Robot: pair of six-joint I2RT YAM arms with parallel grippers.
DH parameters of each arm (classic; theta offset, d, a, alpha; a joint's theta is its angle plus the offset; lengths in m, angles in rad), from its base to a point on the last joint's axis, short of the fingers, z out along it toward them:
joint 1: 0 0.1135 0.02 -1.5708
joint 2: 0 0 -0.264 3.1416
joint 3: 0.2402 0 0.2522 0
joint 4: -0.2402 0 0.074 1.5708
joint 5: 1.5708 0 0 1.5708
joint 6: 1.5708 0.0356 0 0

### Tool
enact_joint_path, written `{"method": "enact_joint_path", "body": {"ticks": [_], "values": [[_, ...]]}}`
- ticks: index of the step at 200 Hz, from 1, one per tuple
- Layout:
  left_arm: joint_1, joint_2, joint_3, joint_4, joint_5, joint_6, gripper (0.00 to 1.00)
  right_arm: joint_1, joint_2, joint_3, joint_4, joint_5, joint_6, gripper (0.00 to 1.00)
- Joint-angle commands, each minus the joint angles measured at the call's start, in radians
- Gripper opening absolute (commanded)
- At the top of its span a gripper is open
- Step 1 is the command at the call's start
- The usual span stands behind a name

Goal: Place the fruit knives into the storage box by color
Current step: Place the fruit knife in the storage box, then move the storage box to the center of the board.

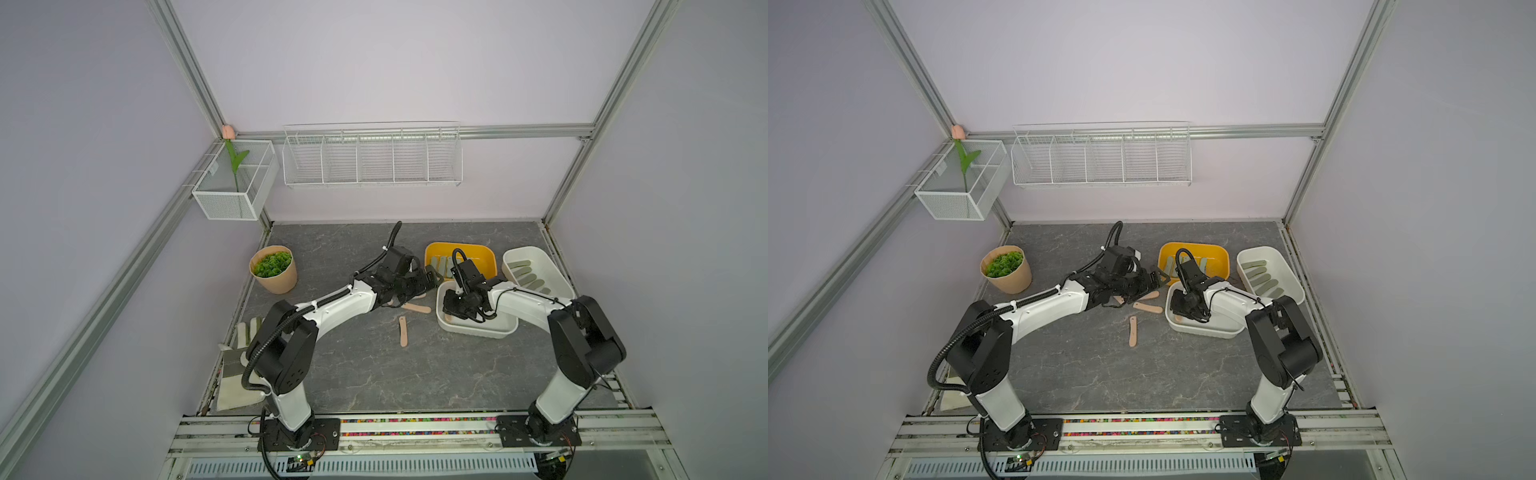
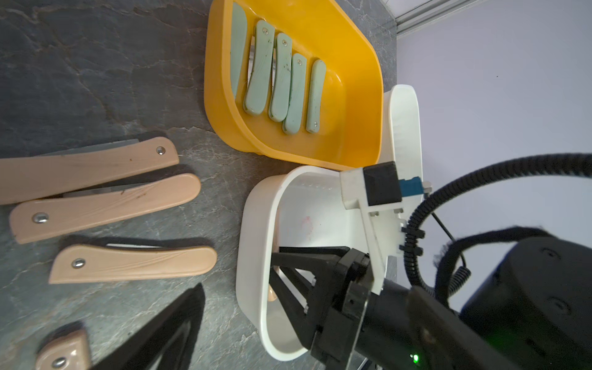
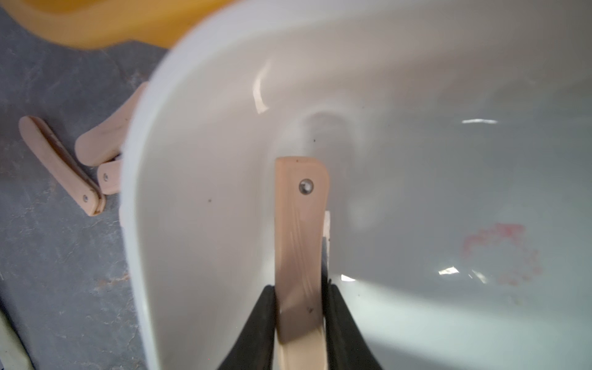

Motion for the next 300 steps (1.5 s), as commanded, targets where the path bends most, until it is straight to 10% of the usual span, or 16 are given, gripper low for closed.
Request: {"method": "enact_joint_path", "body": {"ticks": [1, 121, 201, 300], "values": [[-0.015, 0.021, 0.032, 0.032, -0.002, -0.017, 0.99, -0.009, 0.027, 0.020, 0.023, -0.020, 0.019, 0.28], [-0.045, 0.073, -0.002, 0.094, -0.031, -0.045, 0.99, -0.082, -0.239, -0.031, -0.109, 0.019, -0.070, 0.74], [-0.093, 0.177, 0.043, 0.075, -0.037, -0.056, 0.99, -0.230, -0.597, -0.119, -0.249, 0.013, -0.109, 0.86], [-0.192, 0.201, 0.057, 0.139, -0.036, -0.112, 0.99, -0.269, -0.695, -0.109, -0.328, 0.011, -0.151, 0.87]]}}
